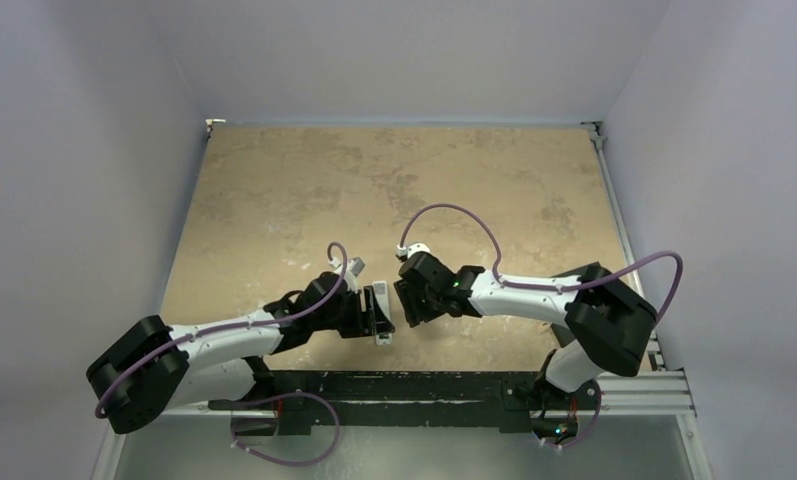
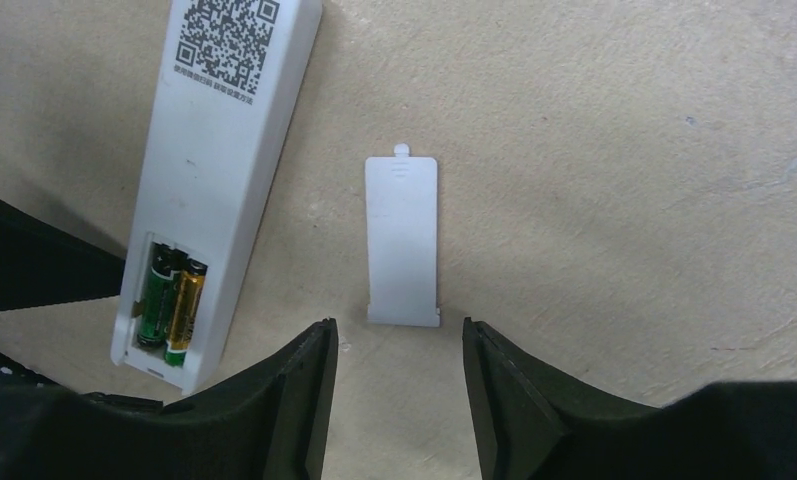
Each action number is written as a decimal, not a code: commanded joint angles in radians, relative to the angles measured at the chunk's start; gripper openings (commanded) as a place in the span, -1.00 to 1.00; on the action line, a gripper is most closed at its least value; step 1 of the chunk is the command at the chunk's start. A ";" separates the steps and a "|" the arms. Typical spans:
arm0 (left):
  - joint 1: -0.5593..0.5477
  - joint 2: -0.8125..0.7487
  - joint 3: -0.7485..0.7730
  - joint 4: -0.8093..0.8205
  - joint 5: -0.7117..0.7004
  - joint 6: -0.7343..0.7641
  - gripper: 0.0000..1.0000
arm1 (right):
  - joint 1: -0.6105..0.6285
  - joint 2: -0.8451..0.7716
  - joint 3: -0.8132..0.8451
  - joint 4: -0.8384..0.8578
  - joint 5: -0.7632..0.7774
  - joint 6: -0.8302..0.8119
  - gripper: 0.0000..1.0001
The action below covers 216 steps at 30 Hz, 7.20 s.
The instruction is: Load the batteries into the remote control
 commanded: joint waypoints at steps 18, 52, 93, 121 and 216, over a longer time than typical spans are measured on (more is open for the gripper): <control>-0.035 0.054 0.014 0.097 -0.011 -0.031 0.15 | 0.019 0.096 0.105 0.005 0.082 0.001 0.11; -0.038 0.005 0.022 0.034 -0.049 -0.007 0.15 | 0.069 0.151 0.126 -0.074 0.182 0.019 -0.56; -0.051 0.062 0.012 0.140 -0.017 -0.063 0.16 | 0.102 -0.105 0.060 -0.149 0.170 0.069 -0.60; -0.052 -0.364 0.180 -0.452 -0.252 0.081 0.16 | 0.237 0.023 0.185 -0.120 0.174 0.146 -0.58; -0.052 -0.486 0.237 -0.582 -0.309 0.111 0.15 | 0.276 0.106 0.280 -0.161 0.241 0.210 -0.10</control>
